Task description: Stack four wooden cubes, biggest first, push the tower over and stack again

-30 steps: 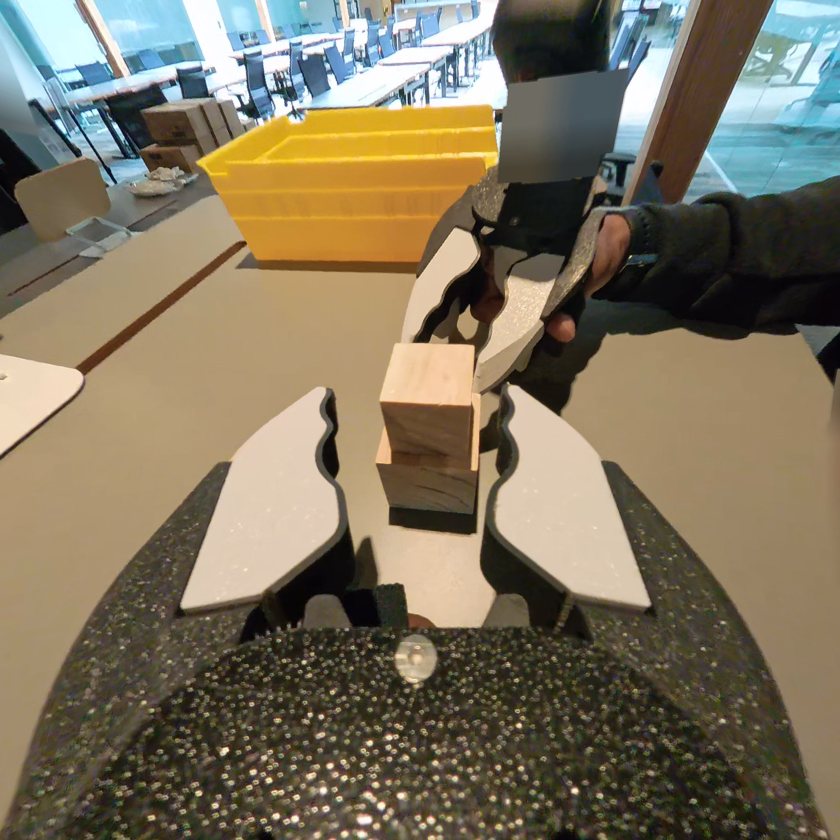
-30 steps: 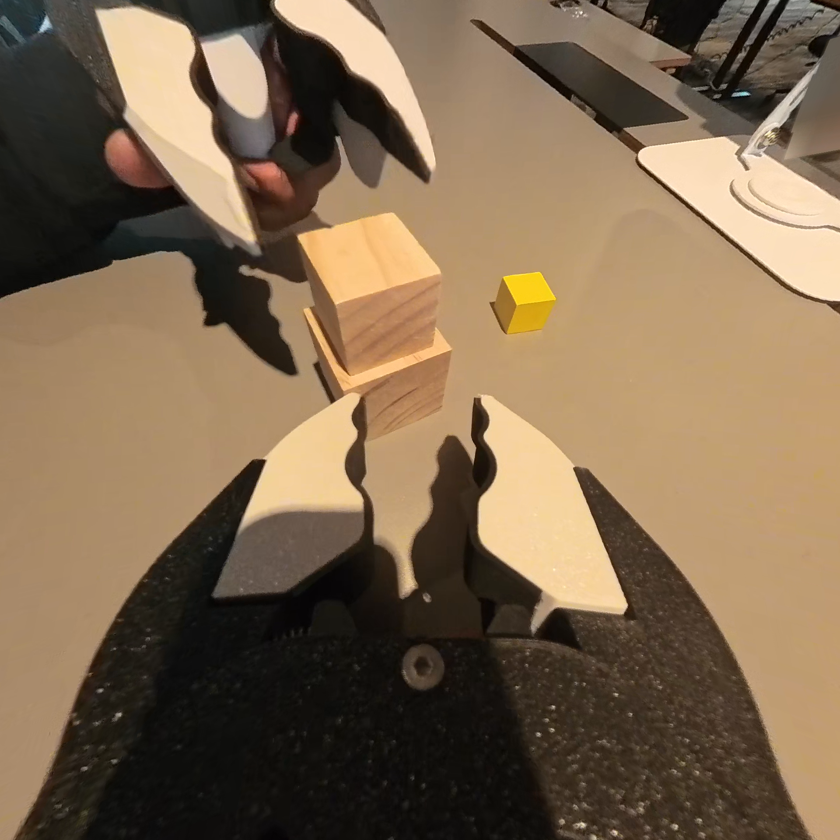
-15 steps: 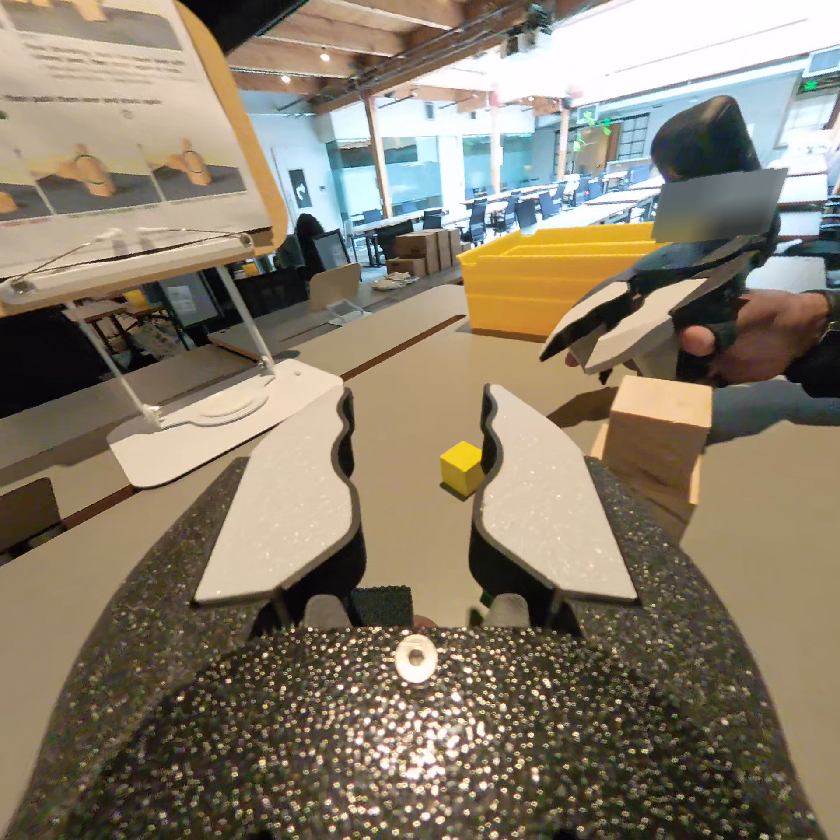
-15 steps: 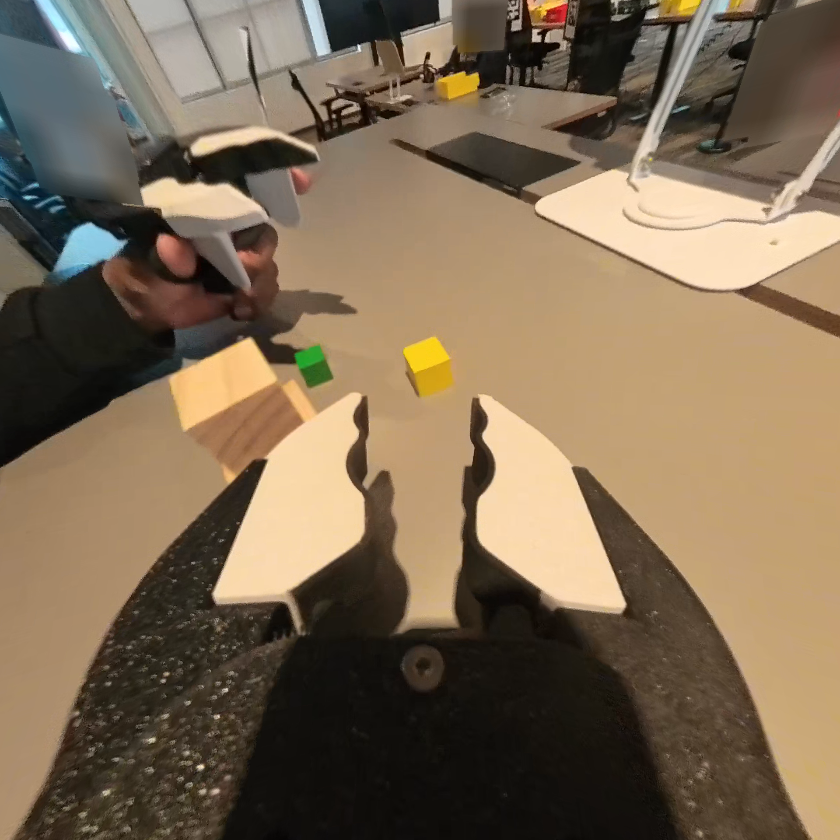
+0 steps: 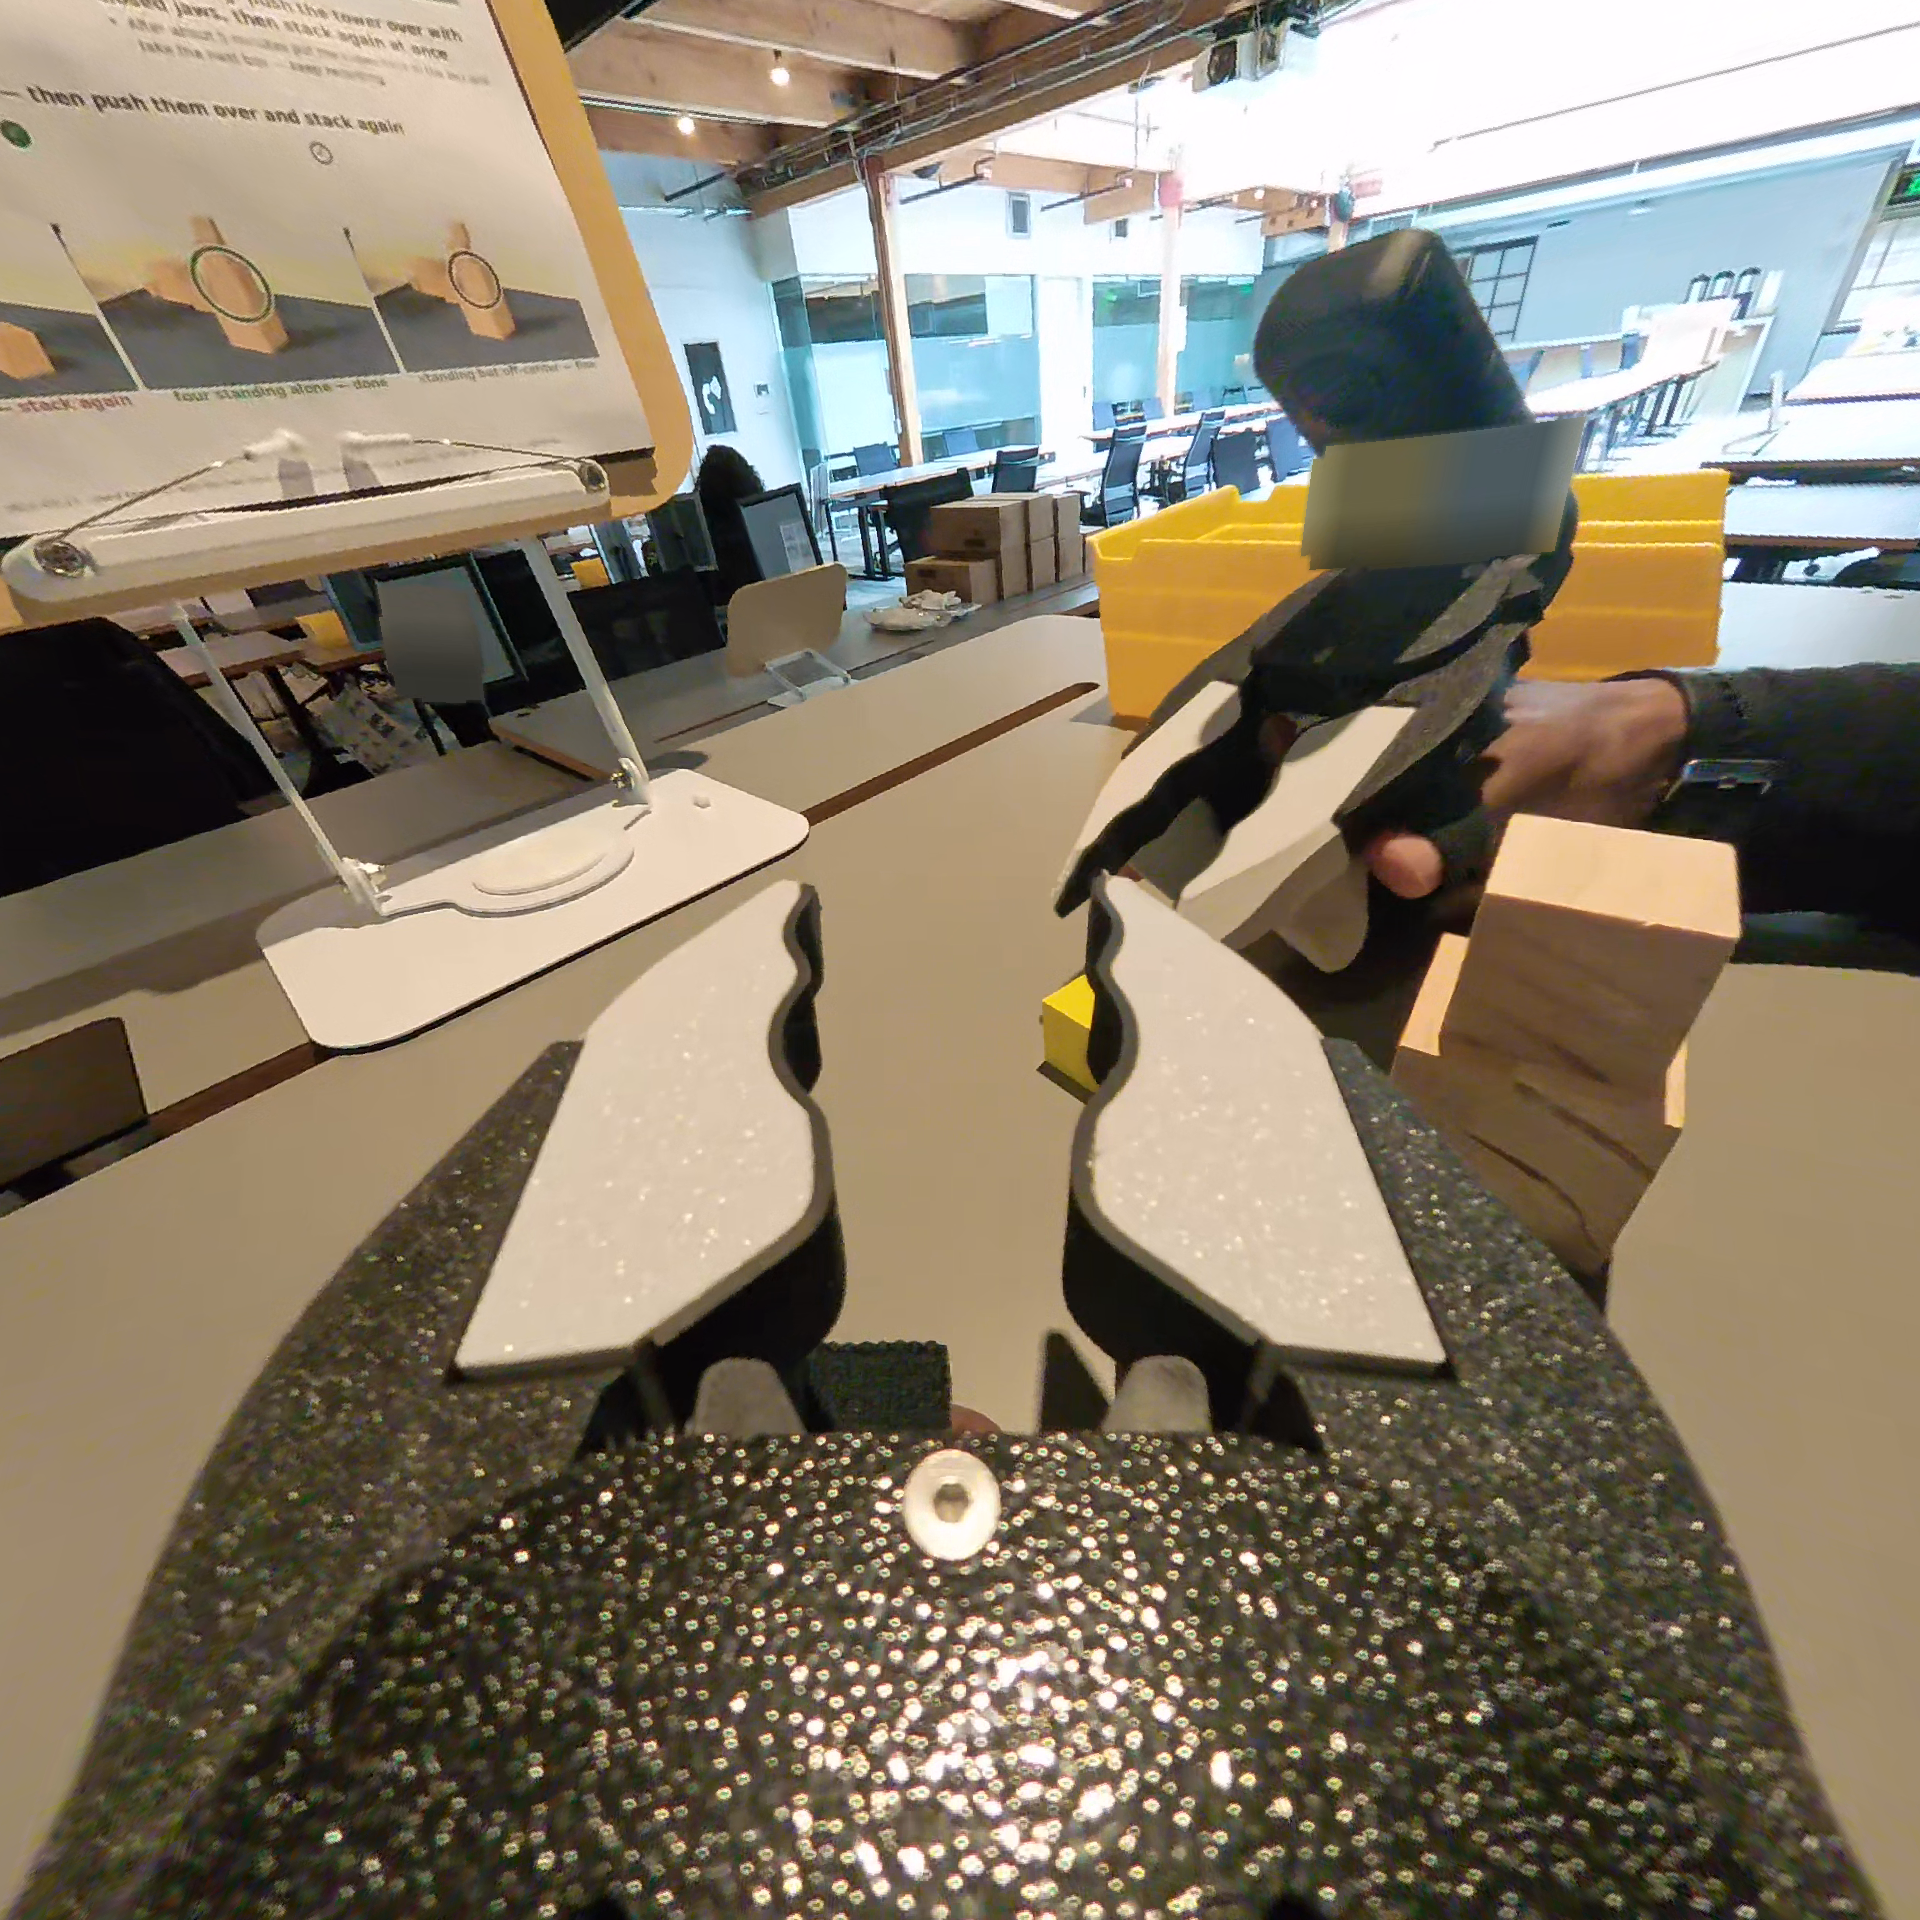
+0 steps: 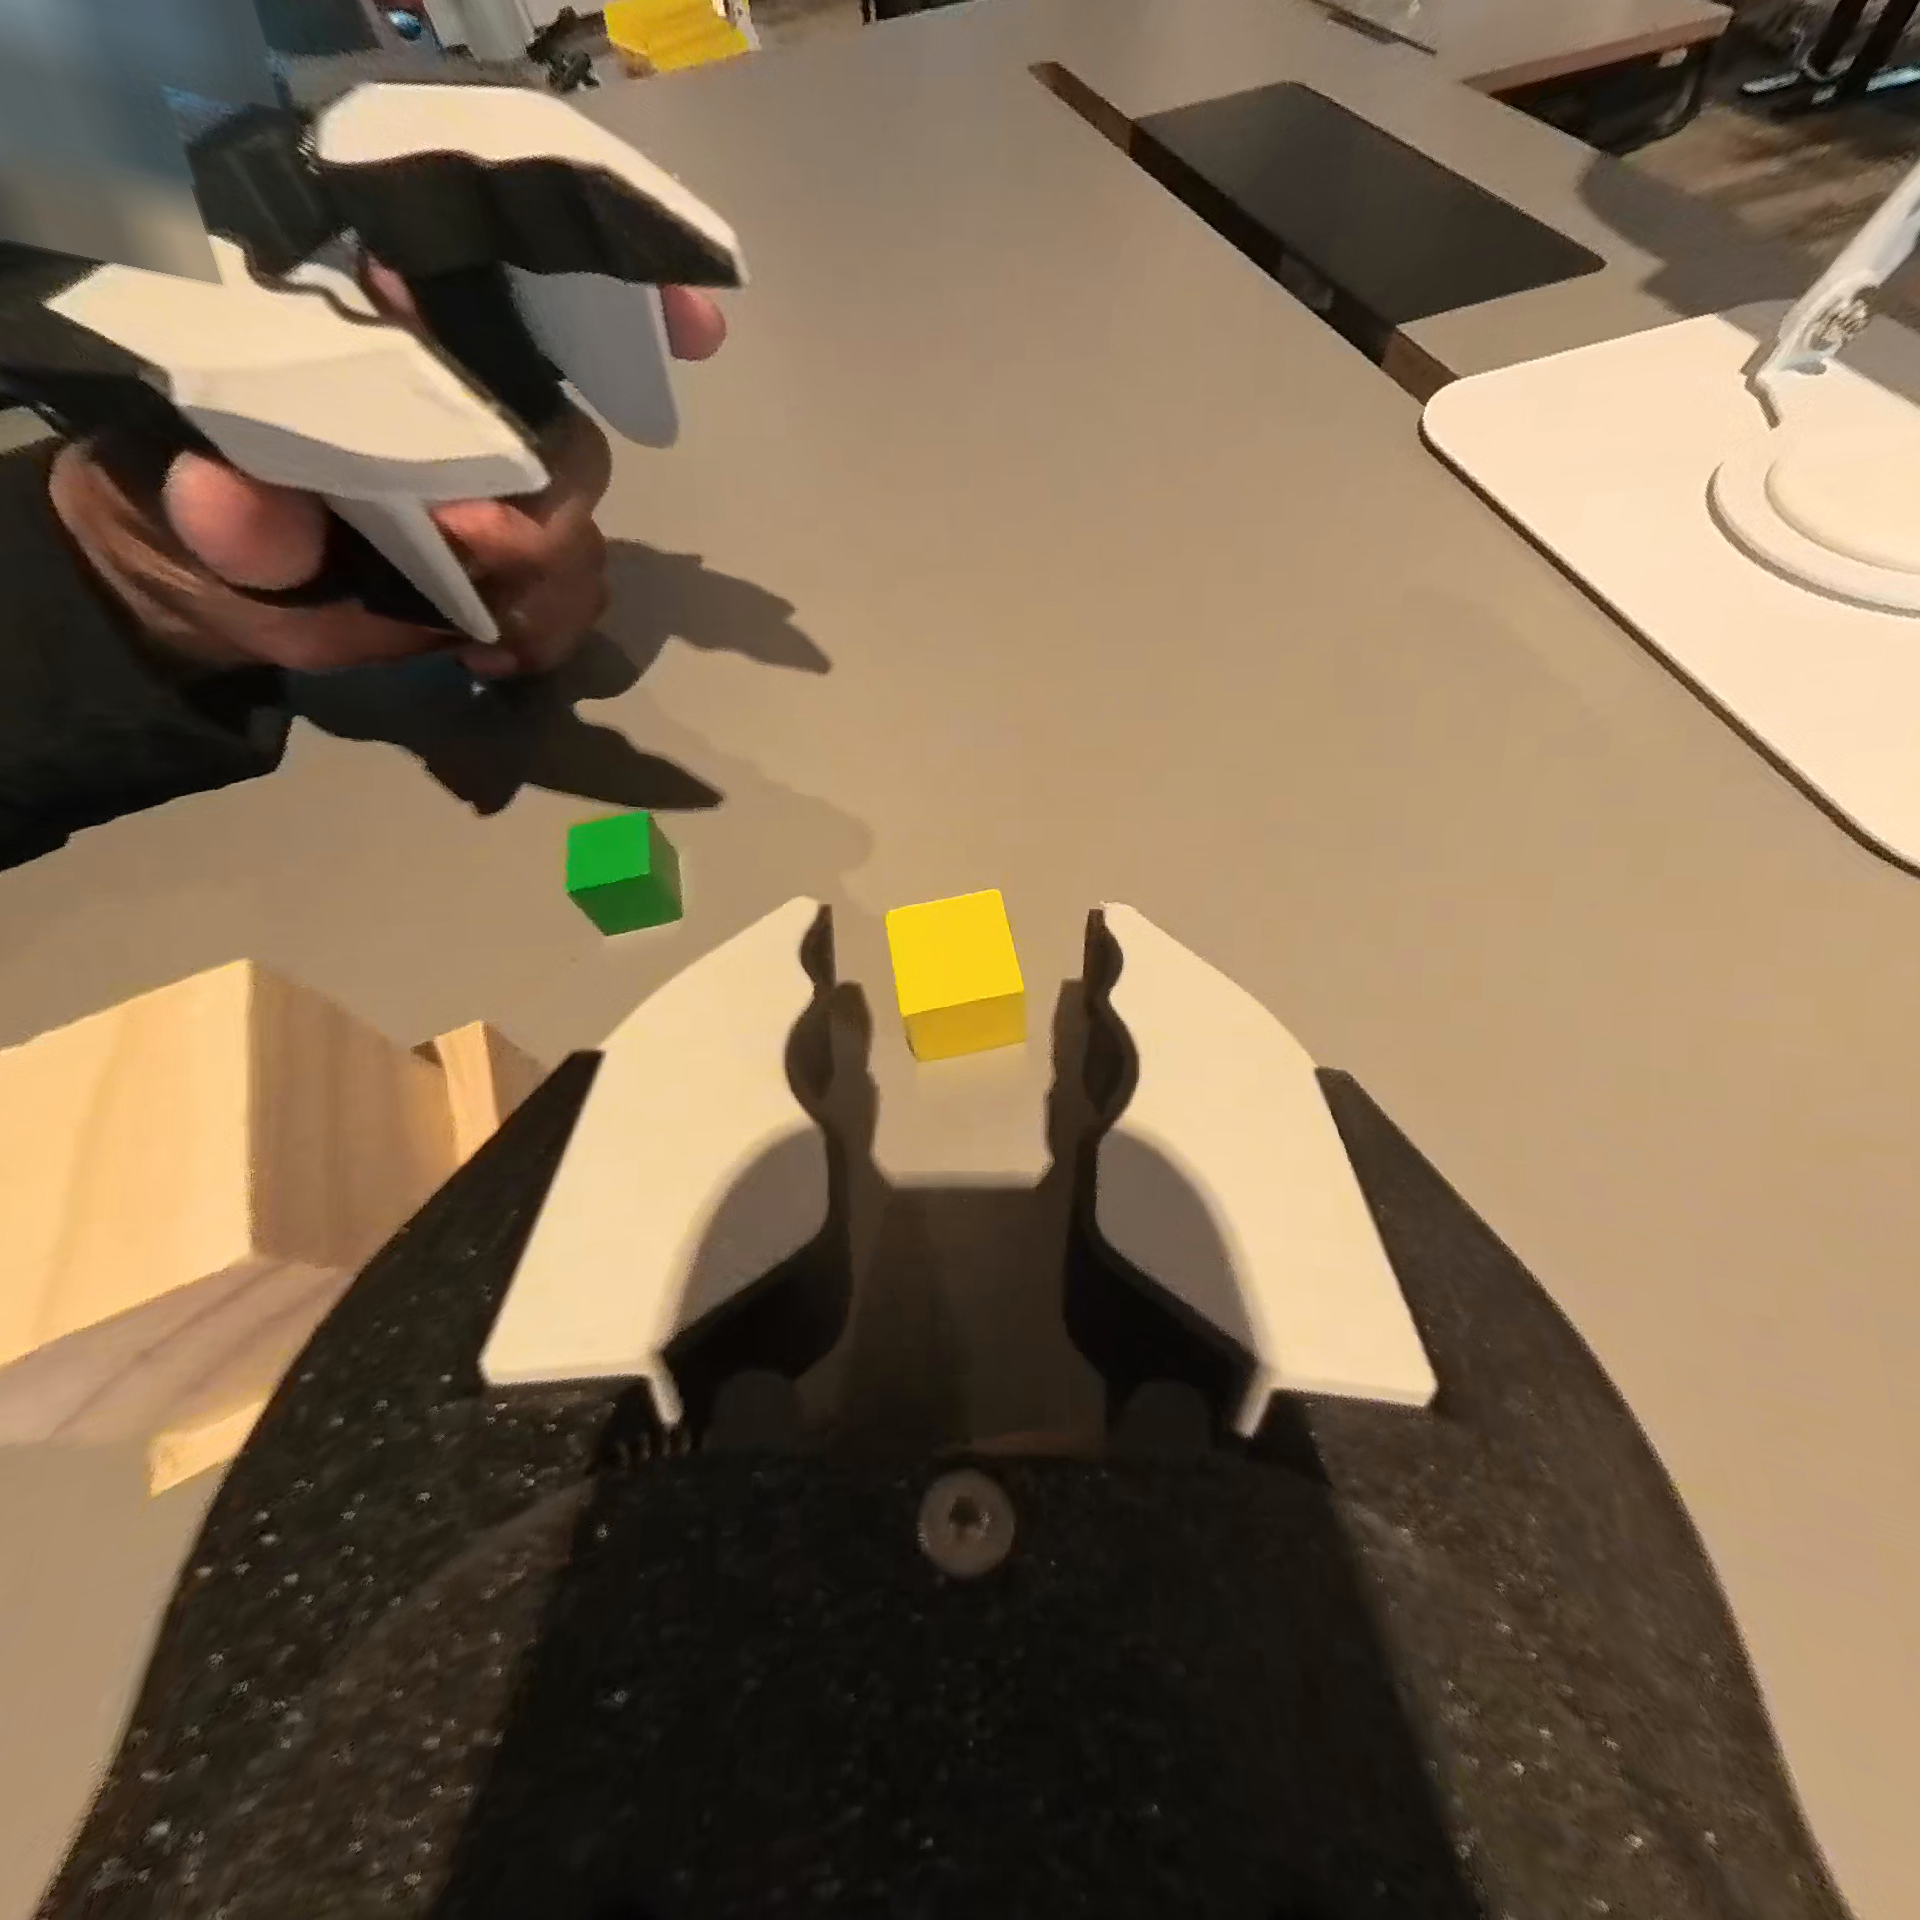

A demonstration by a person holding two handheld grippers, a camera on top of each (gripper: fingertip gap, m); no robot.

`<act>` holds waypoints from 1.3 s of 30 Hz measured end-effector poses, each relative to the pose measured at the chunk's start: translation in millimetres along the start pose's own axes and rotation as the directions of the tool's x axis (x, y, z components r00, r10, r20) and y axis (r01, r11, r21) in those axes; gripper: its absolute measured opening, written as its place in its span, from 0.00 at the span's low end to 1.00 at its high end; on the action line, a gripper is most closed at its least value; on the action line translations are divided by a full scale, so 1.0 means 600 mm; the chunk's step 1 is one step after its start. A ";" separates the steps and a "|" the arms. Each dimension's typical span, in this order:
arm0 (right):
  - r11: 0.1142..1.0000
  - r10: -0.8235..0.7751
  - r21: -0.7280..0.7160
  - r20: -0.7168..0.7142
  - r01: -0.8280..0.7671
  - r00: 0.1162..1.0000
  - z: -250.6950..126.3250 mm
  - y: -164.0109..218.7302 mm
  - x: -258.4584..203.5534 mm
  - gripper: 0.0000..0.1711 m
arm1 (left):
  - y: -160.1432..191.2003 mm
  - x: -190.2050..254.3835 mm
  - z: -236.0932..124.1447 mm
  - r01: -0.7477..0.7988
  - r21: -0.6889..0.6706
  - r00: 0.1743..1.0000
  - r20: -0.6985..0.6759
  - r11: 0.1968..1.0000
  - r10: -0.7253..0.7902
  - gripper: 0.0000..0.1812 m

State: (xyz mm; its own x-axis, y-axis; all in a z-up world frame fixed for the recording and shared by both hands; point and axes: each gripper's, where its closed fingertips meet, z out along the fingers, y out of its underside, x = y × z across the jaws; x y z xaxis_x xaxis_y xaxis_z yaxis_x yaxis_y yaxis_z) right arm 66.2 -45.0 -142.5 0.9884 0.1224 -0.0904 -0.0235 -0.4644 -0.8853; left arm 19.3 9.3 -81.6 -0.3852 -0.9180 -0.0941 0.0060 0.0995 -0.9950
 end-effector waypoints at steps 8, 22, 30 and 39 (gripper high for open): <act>0.981 -0.087 -0.181 -0.064 0.074 0.994 0.024 0.035 0.001 0.17 | 0.012 0.004 0.010 -0.032 -0.055 0.999 0.003 0.998 0.032 0.25; 0.993 -0.077 0.104 0.130 0.064 0.988 -0.106 -0.070 -0.055 0.16 | 0.010 0.006 0.008 -0.042 -0.044 0.999 0.009 0.998 0.043 0.24; 0.927 -0.351 -0.048 0.226 0.371 0.908 -0.145 -0.073 -0.180 0.16 | 0.013 0.009 0.010 -0.058 -0.058 0.998 0.001 0.997 0.058 0.24; 0.949 -0.287 -0.084 0.180 0.305 0.941 -0.134 -0.045 -0.166 0.16 | 0.016 0.011 0.012 -0.061 -0.071 0.998 -0.005 0.996 0.061 0.24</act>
State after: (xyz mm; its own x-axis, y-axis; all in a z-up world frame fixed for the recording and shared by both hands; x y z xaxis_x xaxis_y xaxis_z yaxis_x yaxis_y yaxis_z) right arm -19.4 -115.4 -73.1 0.9095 0.4065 0.0868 0.2921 -0.4765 -0.8293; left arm 23.8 1.5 -91.8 -0.3889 -0.9082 -0.1547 -0.0358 0.1827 -0.9825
